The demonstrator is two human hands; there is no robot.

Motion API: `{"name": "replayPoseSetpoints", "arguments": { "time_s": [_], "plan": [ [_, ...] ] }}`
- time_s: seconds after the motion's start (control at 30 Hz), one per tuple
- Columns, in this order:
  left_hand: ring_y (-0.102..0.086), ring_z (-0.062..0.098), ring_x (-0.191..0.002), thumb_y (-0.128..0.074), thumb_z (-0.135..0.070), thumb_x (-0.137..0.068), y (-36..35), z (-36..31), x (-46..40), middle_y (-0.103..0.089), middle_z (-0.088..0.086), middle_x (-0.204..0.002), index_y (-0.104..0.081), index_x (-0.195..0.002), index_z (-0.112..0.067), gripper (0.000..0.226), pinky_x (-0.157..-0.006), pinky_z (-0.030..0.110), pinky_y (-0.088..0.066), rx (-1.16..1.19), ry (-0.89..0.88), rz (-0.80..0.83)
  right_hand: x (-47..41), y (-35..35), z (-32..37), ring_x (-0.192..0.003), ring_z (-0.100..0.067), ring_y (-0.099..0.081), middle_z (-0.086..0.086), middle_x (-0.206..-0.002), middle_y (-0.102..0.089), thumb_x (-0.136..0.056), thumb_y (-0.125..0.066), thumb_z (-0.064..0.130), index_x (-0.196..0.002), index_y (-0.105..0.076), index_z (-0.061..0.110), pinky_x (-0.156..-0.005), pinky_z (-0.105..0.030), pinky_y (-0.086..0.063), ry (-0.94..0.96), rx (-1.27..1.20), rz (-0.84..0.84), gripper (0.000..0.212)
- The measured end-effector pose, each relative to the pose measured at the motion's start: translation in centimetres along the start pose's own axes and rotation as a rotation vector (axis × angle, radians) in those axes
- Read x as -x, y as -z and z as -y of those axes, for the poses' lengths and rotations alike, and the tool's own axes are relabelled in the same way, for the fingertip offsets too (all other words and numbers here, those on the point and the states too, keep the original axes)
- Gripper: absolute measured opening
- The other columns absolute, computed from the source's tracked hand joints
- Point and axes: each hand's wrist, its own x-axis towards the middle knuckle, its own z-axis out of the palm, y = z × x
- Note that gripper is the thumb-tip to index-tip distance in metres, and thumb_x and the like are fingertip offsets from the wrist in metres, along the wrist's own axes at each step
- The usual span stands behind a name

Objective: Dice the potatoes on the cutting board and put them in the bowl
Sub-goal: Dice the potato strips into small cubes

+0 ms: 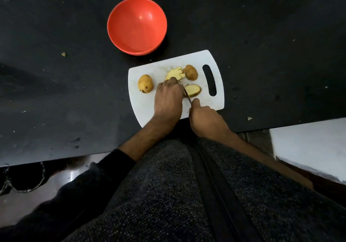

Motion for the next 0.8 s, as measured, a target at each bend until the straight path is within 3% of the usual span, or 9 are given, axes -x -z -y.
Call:
{"name": "replayPoseSetpoints", "arguments": {
  "time_s": [0.17,0.33,0.6,0.7,0.8],
  "plan": [
    [-0.061,0.032,-0.089,-0.058,0.003,-0.088,0.4,0.0,-0.1,-0.064,0.015,-0.098,-0.074,-0.09,-0.005,0.017,-0.078,0.036,-0.043,0.029,-0.014,0.005,-0.7,-0.7,-0.3,-0.083,-0.04,-0.064,-0.02,-0.095,-0.063,-0.1,-0.043,0.016,-0.112,-0.039,0.005,-0.062,-0.037,-0.035,0.026,-0.043,-0.005,0.016],
    [-0.06,0.031,-0.088,-0.056,-0.002,-0.091,0.5,0.1,-0.5,-0.064,0.015,-0.097,-0.075,-0.091,-0.004,0.019,-0.071,0.032,-0.033,0.069,-0.006,0.028,-1.7,-0.9,-0.4,-0.084,-0.04,-0.064,-0.022,-0.097,-0.064,-0.101,-0.043,0.016,-0.119,-0.041,0.001,-0.064,-0.037,-0.039,0.013,-0.093,0.031,0.024],
    [-0.062,0.03,-0.089,-0.067,0.0,-0.087,0.2,0.5,-0.3,-0.066,0.012,-0.099,-0.078,-0.092,-0.007,0.013,-0.077,0.038,-0.049,0.064,-0.006,0.02,1.5,-0.9,-1.7,-0.086,-0.039,-0.059,-0.015,-0.09,-0.054,-0.104,-0.035,0.021,-0.101,-0.028,0.013,-0.064,-0.041,-0.035,-0.08,-0.009,0.194,0.01],
    [-0.063,0.032,-0.086,-0.065,0.001,-0.086,0.5,0.5,-0.2,-0.067,0.012,-0.098,-0.077,-0.088,-0.006,0.014,-0.075,0.039,-0.048,0.084,-0.002,0.032,2.7,0.3,-2.4,-0.074,-0.037,-0.054,-0.007,-0.078,-0.048,-0.105,-0.032,0.031,-0.099,-0.028,0.016,-0.062,-0.04,-0.035,-0.047,0.037,0.11,0.017],
    [-0.063,0.033,-0.084,-0.071,-0.007,-0.085,0.7,0.8,-0.2,-0.067,0.014,-0.097,-0.074,-0.087,-0.005,0.005,-0.072,0.039,-0.05,0.159,0.022,0.04,3.0,1.6,-3.1,-0.058,-0.029,-0.042,-0.002,-0.066,-0.043,-0.104,-0.031,0.035,-0.097,-0.031,0.019,-0.058,-0.038,-0.034,-0.039,0.068,-0.131,0.018]
  ]
}}
